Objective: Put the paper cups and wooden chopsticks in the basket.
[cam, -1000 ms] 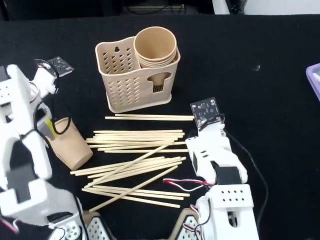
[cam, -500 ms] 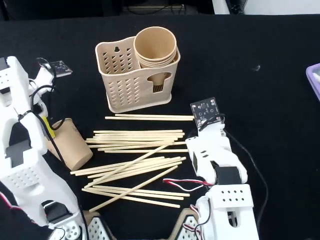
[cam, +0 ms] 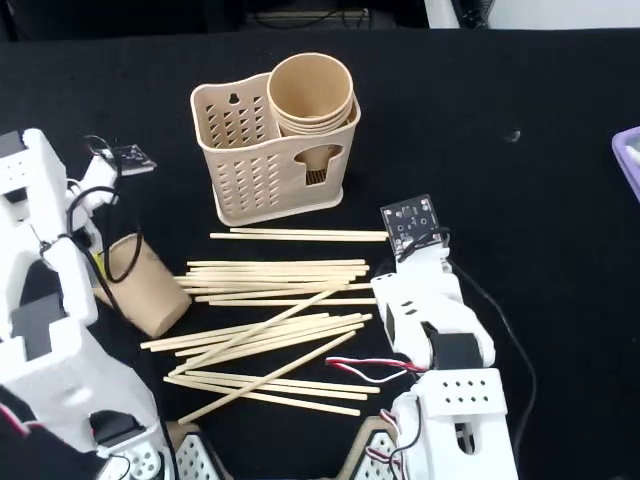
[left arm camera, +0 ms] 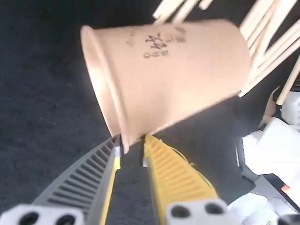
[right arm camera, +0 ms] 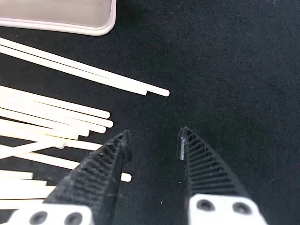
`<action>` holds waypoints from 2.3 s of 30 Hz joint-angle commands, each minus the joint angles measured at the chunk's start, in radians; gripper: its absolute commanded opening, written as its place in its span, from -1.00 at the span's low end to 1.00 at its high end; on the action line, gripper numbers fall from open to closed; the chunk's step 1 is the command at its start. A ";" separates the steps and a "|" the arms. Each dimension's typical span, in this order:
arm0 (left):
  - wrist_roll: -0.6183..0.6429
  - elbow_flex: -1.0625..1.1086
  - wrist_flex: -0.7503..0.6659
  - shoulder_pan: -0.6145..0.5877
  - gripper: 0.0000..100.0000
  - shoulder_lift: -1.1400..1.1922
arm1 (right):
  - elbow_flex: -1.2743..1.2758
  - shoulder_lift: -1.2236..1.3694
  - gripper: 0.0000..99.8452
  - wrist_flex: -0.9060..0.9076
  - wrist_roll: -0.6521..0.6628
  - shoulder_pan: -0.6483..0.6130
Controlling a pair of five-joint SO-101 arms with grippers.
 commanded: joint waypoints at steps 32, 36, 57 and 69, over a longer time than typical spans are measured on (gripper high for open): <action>0.535 0.150 -0.226 -0.018 -0.66 -0.178 | -0.002 -0.022 -0.65 -0.026 0.002 0.005; 0.569 0.094 -0.080 0.094 -0.66 -0.232 | -0.002 -0.022 -0.65 -0.026 0.002 0.005; 0.600 0.444 -0.006 0.469 -0.53 -0.848 | -0.002 -0.022 -0.64 -0.026 0.002 0.005; 0.603 0.366 -0.043 0.406 -0.53 -0.845 | -0.002 -0.021 -0.64 -0.026 0.002 0.005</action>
